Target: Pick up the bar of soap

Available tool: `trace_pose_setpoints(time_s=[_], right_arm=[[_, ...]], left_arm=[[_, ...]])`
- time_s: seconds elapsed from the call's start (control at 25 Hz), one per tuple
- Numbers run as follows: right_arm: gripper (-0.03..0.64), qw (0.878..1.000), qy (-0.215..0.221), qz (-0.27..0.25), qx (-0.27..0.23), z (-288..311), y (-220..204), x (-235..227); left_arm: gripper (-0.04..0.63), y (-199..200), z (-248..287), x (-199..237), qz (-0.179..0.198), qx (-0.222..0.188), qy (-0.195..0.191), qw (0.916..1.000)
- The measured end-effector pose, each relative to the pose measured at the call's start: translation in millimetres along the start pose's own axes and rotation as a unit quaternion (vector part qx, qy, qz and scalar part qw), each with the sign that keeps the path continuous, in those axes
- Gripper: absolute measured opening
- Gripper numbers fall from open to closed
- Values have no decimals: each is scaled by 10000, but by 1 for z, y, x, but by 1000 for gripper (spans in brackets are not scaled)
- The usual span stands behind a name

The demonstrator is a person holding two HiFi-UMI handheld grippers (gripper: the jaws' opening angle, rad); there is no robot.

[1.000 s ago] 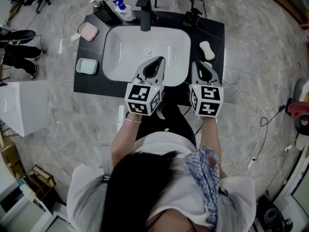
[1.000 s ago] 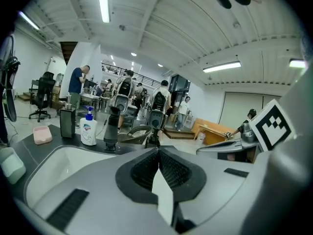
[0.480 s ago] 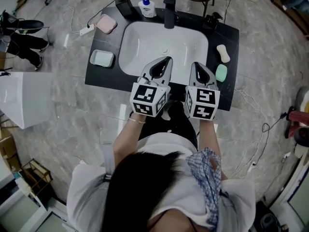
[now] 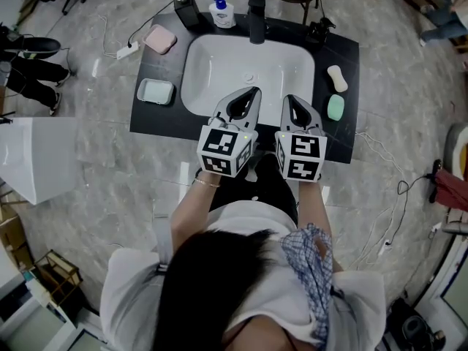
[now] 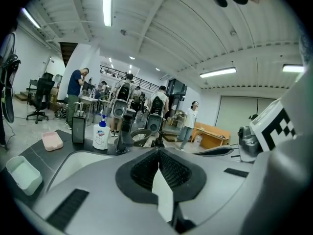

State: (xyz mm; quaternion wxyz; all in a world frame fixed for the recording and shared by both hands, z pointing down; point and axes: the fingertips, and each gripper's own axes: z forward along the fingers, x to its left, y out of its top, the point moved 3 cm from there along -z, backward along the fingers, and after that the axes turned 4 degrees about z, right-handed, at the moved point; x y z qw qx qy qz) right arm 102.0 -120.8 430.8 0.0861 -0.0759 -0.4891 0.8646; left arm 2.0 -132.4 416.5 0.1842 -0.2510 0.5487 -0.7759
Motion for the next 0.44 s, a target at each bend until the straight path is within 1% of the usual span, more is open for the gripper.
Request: trace_pose_setpoints(time_s=[0.28, 0.44], right_arm=[[14, 10000, -24, -19, 1, -1, -1, -1], [14, 10000, 5, -41, 13, -2, -2, -2]], left_arm=[[11, -2, 1, -2, 82, 53, -10, 10000], [9, -3, 2, -5, 20, 54, -9, 10000]])
